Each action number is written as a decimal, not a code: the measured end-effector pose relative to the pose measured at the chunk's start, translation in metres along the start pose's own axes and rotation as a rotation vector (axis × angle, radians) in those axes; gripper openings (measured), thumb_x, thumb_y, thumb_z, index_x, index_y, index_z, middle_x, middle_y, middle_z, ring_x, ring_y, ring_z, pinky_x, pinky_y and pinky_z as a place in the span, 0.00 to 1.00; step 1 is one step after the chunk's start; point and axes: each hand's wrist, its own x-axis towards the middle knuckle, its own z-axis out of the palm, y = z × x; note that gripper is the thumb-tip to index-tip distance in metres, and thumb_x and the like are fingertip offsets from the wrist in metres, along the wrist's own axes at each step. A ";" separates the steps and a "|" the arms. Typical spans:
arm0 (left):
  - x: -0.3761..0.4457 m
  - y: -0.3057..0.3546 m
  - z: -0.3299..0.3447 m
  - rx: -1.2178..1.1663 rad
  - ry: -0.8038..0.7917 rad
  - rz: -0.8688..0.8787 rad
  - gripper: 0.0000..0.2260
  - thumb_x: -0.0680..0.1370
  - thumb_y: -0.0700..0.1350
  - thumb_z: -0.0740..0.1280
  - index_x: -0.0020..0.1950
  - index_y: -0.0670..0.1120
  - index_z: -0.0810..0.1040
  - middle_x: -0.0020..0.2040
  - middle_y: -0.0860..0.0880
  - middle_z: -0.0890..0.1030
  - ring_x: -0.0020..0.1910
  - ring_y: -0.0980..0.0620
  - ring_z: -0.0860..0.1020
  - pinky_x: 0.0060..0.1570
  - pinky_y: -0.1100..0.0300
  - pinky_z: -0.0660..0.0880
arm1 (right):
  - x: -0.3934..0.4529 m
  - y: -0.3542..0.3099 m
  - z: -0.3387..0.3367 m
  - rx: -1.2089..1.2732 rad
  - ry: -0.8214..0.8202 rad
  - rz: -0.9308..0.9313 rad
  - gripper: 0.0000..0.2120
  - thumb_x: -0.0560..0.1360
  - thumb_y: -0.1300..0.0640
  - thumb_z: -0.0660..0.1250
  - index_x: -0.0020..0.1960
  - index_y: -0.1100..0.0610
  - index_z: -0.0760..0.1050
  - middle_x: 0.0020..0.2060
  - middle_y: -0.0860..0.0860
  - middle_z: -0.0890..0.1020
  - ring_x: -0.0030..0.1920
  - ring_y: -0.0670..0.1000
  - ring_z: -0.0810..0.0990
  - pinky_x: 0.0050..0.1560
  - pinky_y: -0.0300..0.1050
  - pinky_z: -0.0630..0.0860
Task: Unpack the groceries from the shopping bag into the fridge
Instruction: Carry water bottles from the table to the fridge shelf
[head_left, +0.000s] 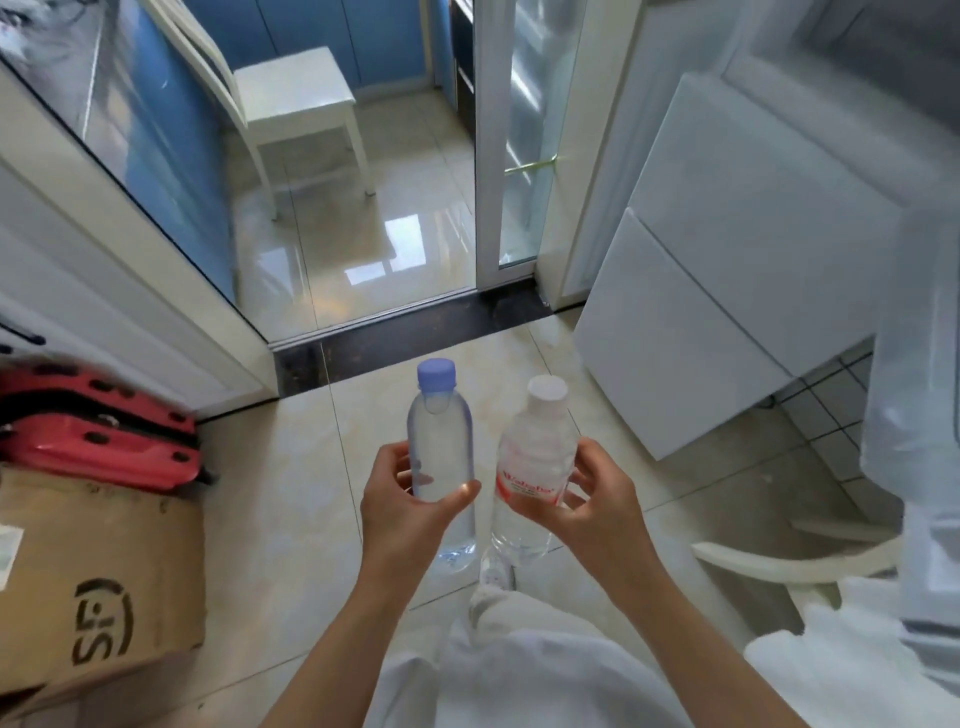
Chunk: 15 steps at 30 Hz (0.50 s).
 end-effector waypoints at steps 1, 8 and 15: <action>0.016 0.011 0.007 -0.003 -0.004 0.016 0.29 0.62 0.44 0.82 0.58 0.47 0.72 0.53 0.48 0.80 0.52 0.48 0.80 0.45 0.60 0.79 | 0.018 -0.006 -0.003 -0.004 0.007 -0.010 0.28 0.60 0.55 0.82 0.57 0.54 0.74 0.50 0.44 0.83 0.53 0.46 0.81 0.53 0.47 0.81; 0.108 0.069 0.048 -0.007 -0.078 0.112 0.28 0.62 0.45 0.82 0.57 0.49 0.73 0.52 0.50 0.80 0.50 0.50 0.80 0.44 0.63 0.78 | 0.110 -0.045 -0.020 0.063 0.128 -0.042 0.24 0.61 0.58 0.81 0.53 0.52 0.76 0.47 0.43 0.83 0.49 0.43 0.82 0.46 0.37 0.80; 0.198 0.120 0.091 0.015 -0.234 0.208 0.26 0.62 0.45 0.82 0.54 0.51 0.74 0.49 0.50 0.81 0.48 0.52 0.81 0.46 0.58 0.80 | 0.184 -0.067 -0.035 0.095 0.309 -0.016 0.22 0.60 0.58 0.81 0.50 0.54 0.76 0.44 0.44 0.84 0.47 0.41 0.82 0.43 0.33 0.78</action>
